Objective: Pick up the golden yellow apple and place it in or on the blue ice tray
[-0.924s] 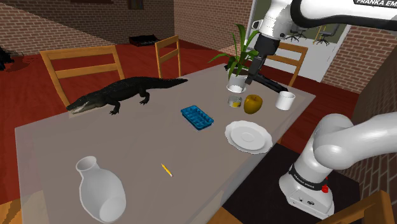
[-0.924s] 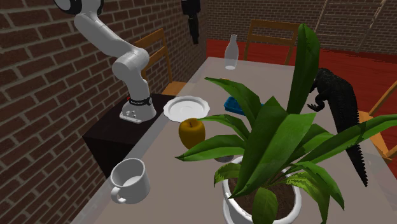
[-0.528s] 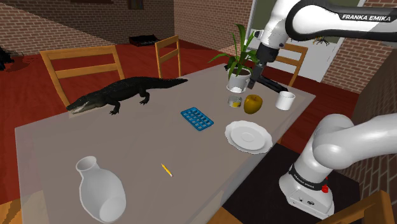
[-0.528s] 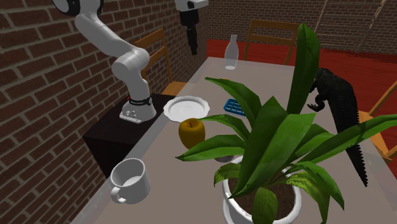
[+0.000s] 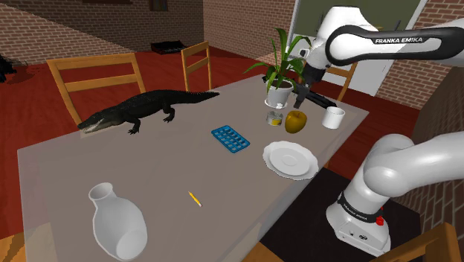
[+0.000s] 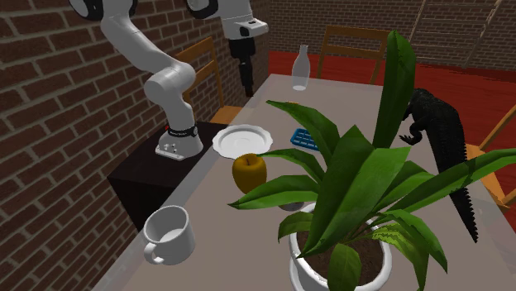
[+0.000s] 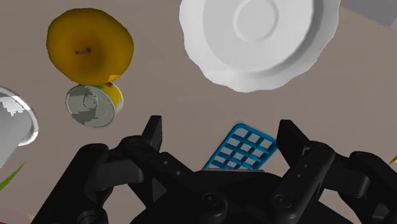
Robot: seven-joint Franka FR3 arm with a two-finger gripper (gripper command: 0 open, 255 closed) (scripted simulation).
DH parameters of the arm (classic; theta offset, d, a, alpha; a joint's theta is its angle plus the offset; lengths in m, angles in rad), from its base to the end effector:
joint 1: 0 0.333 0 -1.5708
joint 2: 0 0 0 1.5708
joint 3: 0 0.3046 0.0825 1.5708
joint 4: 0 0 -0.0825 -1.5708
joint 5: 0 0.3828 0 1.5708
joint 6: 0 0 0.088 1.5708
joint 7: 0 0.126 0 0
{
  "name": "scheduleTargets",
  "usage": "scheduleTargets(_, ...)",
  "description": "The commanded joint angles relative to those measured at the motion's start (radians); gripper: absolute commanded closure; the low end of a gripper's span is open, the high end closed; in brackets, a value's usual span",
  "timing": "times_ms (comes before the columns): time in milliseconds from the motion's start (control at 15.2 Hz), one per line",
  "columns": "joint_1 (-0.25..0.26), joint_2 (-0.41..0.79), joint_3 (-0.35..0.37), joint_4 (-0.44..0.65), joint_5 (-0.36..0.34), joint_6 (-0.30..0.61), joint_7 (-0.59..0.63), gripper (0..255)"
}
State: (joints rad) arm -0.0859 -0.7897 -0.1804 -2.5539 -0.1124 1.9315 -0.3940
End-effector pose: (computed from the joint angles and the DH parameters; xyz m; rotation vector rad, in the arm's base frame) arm 0.3282 -0.1030 0.4990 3.0865 0.3119 0.2472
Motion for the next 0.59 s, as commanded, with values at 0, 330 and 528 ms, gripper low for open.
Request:
scheduleTargets(0, -0.019, 0.019, -0.039, -0.022, -0.036, 0.051, -0.046, 0)
scheduleTargets(330, -0.058, 0.106, -0.135, -0.041, -0.110, 0.182, -0.149, 0)
scheduleTargets(528, -0.074, 0.175, -0.195, -0.036, -0.146, 0.264, -0.211, 0)
